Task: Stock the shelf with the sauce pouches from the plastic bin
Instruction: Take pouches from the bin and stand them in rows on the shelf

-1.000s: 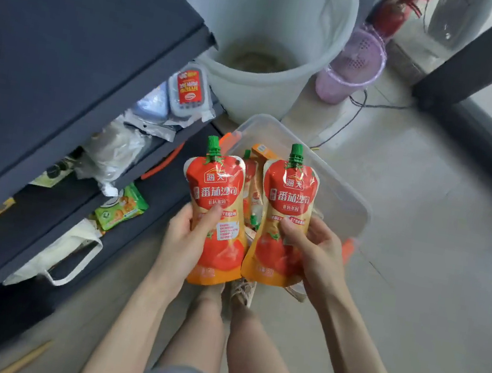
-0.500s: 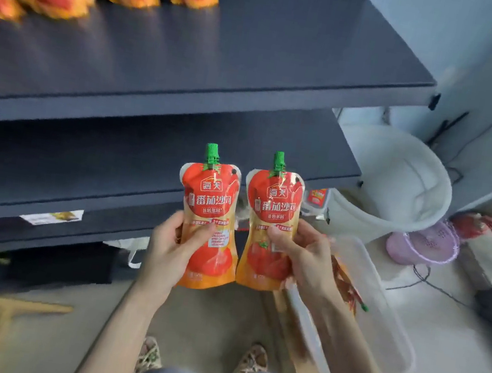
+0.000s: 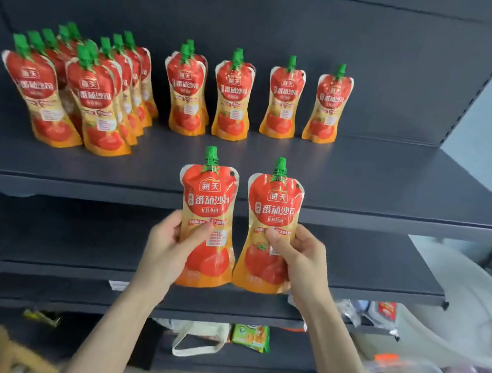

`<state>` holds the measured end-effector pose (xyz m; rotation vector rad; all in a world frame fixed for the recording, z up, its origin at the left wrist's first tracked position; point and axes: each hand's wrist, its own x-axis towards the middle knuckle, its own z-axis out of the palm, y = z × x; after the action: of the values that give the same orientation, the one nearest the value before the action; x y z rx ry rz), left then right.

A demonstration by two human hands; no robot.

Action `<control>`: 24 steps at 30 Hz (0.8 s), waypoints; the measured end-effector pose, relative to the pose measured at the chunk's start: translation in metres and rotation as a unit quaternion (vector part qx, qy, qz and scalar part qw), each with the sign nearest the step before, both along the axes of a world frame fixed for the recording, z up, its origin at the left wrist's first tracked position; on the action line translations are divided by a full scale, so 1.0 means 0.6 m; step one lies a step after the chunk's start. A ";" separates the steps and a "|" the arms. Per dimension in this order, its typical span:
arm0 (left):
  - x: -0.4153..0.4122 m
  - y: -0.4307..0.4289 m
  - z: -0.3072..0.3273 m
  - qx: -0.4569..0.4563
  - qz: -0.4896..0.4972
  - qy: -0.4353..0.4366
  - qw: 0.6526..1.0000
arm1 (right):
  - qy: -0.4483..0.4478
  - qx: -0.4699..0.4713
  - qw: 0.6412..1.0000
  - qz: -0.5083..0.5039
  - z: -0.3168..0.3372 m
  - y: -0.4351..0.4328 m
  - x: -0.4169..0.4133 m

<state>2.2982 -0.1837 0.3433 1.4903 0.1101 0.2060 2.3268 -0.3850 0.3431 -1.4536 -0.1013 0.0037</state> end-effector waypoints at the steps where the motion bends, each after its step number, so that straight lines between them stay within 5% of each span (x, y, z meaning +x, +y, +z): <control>1: 0.010 0.020 0.008 -0.002 0.004 -0.008 1.000 | -0.011 -0.002 1.000 -0.005 0.010 0.019 0.009; 24: 0.375 0.211 0.090 0.056 0.020 -0.080 0.995 | -0.104 -0.029 0.993 -0.036 0.090 0.206 0.378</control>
<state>2.5230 -0.0572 0.3973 1.5772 -0.0006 0.3691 2.5539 -0.2617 0.3972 -1.5128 -0.2208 -0.2065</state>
